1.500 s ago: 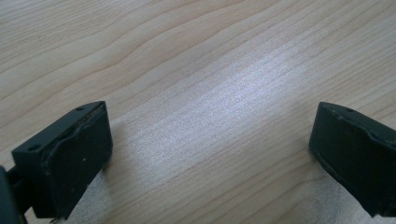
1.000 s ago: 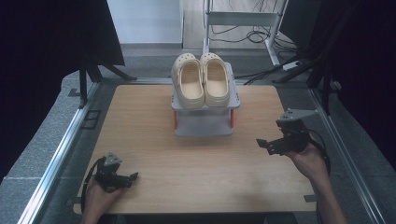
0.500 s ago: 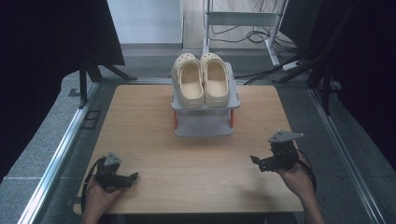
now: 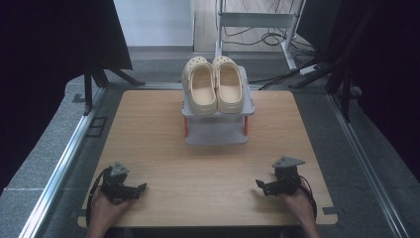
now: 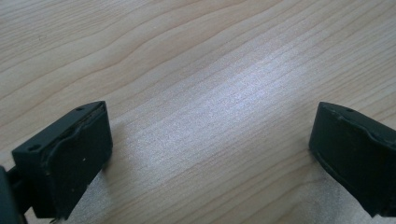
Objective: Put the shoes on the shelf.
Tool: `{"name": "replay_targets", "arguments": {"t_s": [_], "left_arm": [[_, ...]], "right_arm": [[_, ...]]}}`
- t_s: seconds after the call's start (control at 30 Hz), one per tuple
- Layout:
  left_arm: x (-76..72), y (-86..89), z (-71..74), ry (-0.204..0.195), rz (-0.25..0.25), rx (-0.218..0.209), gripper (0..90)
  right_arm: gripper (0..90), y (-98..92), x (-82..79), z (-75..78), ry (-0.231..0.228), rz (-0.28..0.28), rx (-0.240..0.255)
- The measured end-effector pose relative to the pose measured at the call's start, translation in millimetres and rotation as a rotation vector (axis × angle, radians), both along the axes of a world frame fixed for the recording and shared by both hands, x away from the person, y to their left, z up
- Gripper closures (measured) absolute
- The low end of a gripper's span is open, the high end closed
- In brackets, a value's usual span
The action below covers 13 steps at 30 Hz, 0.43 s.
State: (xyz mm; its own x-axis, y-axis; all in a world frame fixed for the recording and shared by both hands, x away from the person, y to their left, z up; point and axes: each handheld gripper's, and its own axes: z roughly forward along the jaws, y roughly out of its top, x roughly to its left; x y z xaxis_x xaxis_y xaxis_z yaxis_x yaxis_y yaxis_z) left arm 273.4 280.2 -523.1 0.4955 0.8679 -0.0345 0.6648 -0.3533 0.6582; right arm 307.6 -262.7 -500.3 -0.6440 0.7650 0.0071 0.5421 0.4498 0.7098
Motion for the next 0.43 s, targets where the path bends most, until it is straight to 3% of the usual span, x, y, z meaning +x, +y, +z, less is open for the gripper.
{"name": "replay_targets", "arguments": {"t_s": [0.17, 0.43], "left_arm": [[0.0, 0.0, 0.0, 0.000, 0.000, 0.000, 0.0], [-0.2, -0.2, 0.0, 0.000, 0.000, 0.001, 0.0]], "right_arm": [[0.0, 2.2, -0.6, -18.8, 0.016, -0.002, -0.019], [0.0, 2.5, -1.7, -19.4, 0.015, -0.021, -0.016]]}}
